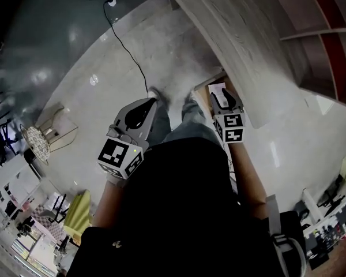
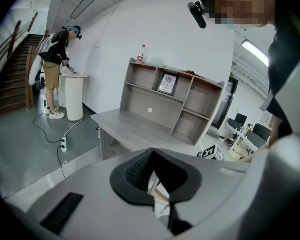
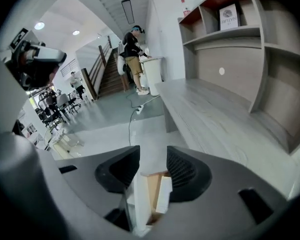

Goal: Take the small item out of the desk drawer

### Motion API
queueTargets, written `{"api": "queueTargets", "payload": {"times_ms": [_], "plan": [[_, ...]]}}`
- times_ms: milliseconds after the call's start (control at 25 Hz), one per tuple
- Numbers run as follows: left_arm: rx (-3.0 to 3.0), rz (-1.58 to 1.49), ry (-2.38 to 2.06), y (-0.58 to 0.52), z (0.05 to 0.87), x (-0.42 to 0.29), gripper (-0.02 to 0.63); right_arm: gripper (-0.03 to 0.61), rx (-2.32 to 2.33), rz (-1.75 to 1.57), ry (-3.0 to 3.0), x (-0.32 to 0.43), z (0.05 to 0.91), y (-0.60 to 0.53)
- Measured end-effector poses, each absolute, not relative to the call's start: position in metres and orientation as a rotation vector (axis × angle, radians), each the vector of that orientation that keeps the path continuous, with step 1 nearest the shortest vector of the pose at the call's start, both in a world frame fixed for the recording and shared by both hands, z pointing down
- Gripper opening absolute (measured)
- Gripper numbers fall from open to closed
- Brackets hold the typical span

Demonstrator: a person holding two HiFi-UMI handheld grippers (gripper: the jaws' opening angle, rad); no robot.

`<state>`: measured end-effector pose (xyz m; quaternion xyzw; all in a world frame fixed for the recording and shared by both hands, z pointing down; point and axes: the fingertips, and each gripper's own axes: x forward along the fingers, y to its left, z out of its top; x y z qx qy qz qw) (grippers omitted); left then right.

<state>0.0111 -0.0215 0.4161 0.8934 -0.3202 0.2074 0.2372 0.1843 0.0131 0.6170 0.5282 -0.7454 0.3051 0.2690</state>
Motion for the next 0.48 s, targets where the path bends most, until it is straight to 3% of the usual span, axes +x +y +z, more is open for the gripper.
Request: {"api": "queueTargets", "payload": {"times_ms": [480], "plan": [[2.444,0.649,-0.763,-0.039,0.432,-0.021,0.008,0.27,1.43,0.942,-1.637,0.195,0.738,0.035]]}}
